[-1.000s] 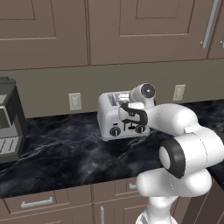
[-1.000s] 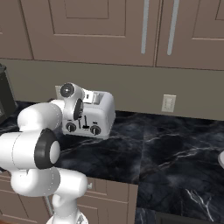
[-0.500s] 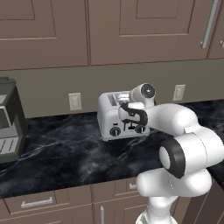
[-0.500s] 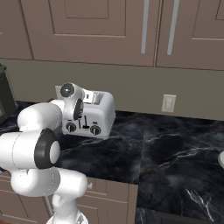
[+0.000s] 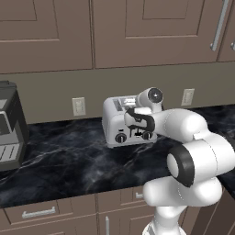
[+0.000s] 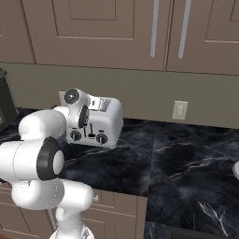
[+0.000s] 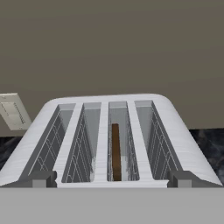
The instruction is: Start the toaster. Once the lever pops up, take the bread to the plate on the dining counter.
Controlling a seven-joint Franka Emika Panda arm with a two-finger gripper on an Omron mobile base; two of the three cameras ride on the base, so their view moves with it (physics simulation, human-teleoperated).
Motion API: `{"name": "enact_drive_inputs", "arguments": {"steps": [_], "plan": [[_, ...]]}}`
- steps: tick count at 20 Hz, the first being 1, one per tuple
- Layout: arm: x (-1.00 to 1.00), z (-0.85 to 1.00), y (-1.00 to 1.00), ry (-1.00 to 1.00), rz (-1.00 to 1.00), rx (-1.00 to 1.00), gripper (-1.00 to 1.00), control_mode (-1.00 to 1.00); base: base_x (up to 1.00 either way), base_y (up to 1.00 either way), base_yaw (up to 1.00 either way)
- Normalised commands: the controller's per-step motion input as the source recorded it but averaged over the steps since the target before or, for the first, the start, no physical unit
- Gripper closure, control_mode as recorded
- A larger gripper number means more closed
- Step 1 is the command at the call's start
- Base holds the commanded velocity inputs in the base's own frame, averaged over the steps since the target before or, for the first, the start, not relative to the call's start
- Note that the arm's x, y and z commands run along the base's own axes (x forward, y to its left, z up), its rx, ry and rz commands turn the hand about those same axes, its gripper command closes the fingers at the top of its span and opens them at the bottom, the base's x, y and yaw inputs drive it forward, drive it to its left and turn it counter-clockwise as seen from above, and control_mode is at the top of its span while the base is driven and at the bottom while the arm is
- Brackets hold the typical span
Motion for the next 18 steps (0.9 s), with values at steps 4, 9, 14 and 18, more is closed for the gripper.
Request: {"name": "enact_drive_inputs", "arguments": {"steps": [4, 9, 14, 18], "plan": [[0.00, 0.00, 0.00, 0.00, 0.00, 0.00, -1.00, -1.00, 0.00, 0.00, 0.00], [0.00, 0.00, 0.00, 0.00, 0.00, 0.00, -1.00, -1.00, 0.00, 0.00, 0.00], [0.00, 0.00, 0.00, 0.00, 0.00, 0.00, -1.00, -1.00, 0.00, 0.00, 0.00], [0.00, 0.00, 0.00, 0.00, 0.00, 0.00, -1.00, -1.00, 0.00, 0.00, 0.00]]}}
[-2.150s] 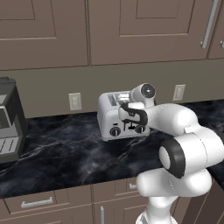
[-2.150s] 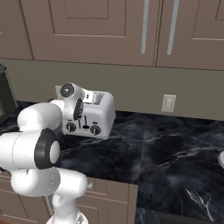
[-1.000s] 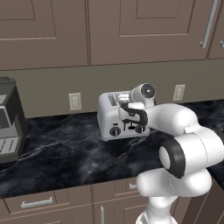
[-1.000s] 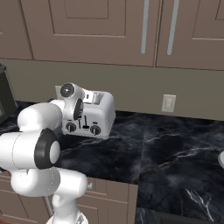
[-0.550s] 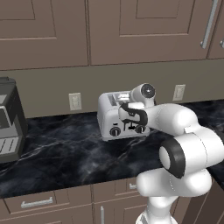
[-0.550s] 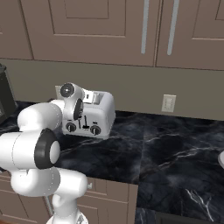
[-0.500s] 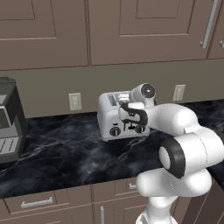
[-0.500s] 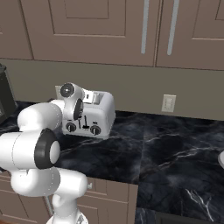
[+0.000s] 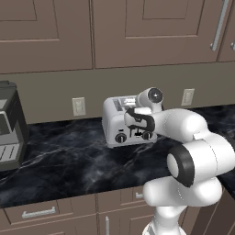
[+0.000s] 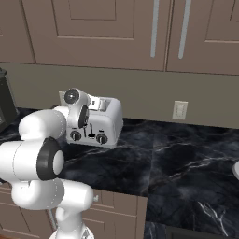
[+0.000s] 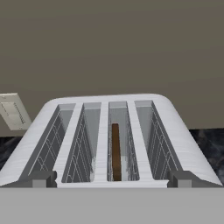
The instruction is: Start the toaster. Once the lever pops up, take the bread to the plate on the dining counter.
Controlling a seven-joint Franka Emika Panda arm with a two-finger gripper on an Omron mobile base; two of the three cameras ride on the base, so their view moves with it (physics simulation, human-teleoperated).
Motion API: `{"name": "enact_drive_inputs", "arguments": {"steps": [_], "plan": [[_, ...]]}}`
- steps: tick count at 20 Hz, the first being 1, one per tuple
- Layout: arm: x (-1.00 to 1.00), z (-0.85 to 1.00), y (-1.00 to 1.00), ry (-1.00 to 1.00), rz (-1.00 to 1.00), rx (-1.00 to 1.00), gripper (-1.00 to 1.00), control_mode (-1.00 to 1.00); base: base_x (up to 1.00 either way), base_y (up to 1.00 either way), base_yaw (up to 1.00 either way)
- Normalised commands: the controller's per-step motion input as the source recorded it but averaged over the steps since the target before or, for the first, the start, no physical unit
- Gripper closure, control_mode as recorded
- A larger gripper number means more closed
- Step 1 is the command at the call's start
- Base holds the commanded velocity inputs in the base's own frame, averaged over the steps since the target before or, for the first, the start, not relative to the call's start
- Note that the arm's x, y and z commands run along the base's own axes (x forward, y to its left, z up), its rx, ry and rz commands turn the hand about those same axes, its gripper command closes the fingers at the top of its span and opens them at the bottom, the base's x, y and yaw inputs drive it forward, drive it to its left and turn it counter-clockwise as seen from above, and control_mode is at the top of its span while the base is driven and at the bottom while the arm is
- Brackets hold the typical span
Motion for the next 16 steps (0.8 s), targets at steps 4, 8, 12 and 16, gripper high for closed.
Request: {"name": "enact_drive_inputs", "arguments": {"steps": [4, 8, 12, 16], "plan": [[0.00, 0.00, 0.00, 0.00, 0.00, 0.00, -1.00, -1.00, 0.00, 0.00, 0.00], [0.00, 0.00, 0.00, 0.00, 0.00, 0.00, -1.00, -1.00, 0.00, 0.00, 0.00], [0.00, 0.00, 0.00, 0.00, 0.00, 0.00, -1.00, -1.00, 0.00, 0.00, 0.00], [0.00, 0.00, 0.00, 0.00, 0.00, 0.00, -1.00, -1.00, 0.00, 0.00, 0.00]]}}
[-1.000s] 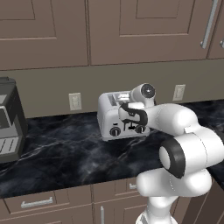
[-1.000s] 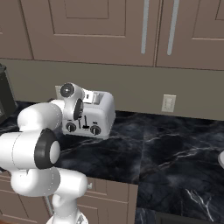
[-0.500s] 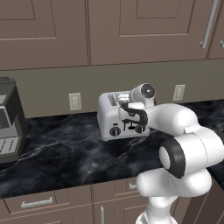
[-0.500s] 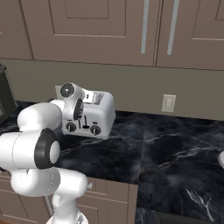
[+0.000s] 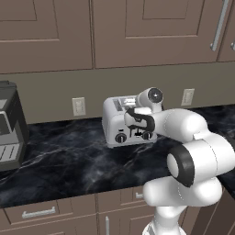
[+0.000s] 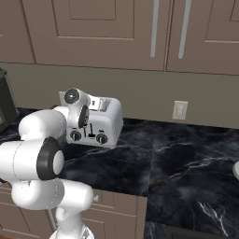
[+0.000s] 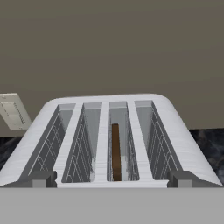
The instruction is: Start the toaster. Once the lever pops up, take the bread to the plate on the dining counter.
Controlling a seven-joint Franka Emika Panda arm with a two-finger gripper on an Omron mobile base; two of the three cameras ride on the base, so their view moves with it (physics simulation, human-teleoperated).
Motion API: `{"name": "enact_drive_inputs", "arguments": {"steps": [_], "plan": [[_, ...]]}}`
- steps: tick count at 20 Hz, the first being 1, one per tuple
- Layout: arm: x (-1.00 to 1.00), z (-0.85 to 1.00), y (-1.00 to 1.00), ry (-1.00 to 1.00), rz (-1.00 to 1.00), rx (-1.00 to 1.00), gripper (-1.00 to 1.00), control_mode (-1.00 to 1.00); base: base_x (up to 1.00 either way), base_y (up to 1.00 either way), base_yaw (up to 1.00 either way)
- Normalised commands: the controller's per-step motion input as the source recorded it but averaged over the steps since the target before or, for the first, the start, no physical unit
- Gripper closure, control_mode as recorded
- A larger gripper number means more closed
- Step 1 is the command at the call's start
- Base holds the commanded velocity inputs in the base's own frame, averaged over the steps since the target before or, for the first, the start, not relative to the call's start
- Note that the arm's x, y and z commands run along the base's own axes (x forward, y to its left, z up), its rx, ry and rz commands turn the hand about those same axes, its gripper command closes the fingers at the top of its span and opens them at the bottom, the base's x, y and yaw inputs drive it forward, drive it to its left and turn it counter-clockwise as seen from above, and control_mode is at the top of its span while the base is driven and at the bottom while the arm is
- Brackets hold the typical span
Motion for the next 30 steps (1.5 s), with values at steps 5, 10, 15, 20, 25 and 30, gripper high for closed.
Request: {"name": "enact_drive_inputs", "arguments": {"steps": [5, 10, 15, 20, 25, 30], "plan": [[0.00, 0.00, 0.00, 0.00, 0.00, 0.00, -1.00, -1.00, 0.00, 0.00, 0.00], [0.00, 0.00, 0.00, 0.00, 0.00, 0.00, -1.00, -1.00, 0.00, 0.00, 0.00], [0.00, 0.00, 0.00, 0.00, 0.00, 0.00, -1.00, -1.00, 0.00, 0.00, 0.00], [0.00, 0.00, 0.00, 0.00, 0.00, 0.00, -1.00, -1.00, 0.00, 0.00, 0.00], [0.00, 0.00, 0.00, 0.00, 0.00, 0.00, -1.00, -1.00, 0.00, 0.00, 0.00], [0.00, 0.00, 0.00, 0.00, 0.00, 0.00, -1.00, -1.00, 0.00, 0.00, 0.00]]}}
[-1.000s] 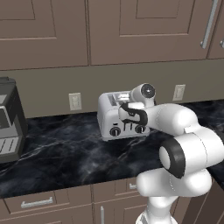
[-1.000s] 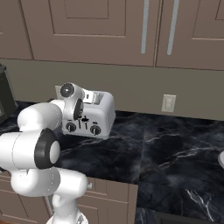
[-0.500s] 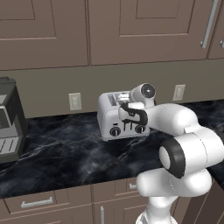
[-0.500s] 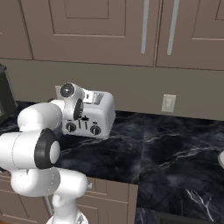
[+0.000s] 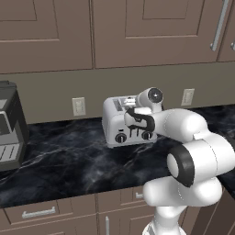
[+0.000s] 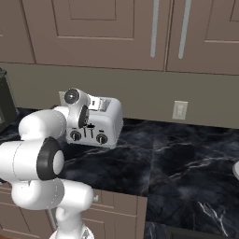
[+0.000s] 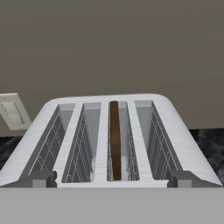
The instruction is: Start the toaster. Once the lever pops up, take the bread to the plate on the dining counter.
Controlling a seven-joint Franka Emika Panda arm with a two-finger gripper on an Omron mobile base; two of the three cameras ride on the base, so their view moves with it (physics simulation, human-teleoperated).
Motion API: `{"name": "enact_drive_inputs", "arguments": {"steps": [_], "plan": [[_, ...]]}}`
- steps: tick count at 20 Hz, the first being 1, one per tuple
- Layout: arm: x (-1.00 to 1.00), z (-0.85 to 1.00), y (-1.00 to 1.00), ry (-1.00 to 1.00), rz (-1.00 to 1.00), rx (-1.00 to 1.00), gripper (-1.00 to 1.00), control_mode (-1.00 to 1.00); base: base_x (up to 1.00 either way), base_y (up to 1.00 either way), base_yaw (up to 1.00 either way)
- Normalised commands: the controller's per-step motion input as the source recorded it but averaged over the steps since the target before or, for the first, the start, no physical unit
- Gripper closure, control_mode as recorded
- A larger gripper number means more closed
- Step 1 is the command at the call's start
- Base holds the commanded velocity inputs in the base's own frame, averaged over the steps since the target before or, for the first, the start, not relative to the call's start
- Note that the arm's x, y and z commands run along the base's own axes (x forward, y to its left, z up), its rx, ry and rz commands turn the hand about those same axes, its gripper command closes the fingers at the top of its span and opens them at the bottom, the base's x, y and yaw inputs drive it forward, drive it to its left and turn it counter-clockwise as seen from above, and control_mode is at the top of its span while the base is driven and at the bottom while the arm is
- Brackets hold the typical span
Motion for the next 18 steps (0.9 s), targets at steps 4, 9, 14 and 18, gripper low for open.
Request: {"name": "enact_drive_inputs", "arguments": {"steps": [4, 9, 14, 18], "plan": [[0.00, 0.00, 0.00, 0.00, 0.00, 0.00, -1.00, -1.00, 0.00, 0.00, 0.00], [0.00, 0.00, 0.00, 0.00, 0.00, 0.00, -1.00, -1.00, 0.00, 0.00, 0.00], [0.00, 0.00, 0.00, 0.00, 0.00, 0.00, -1.00, -1.00, 0.00, 0.00, 0.00], [0.00, 0.00, 0.00, 0.00, 0.00, 0.00, -1.00, -1.00, 0.00, 0.00, 0.00]]}}
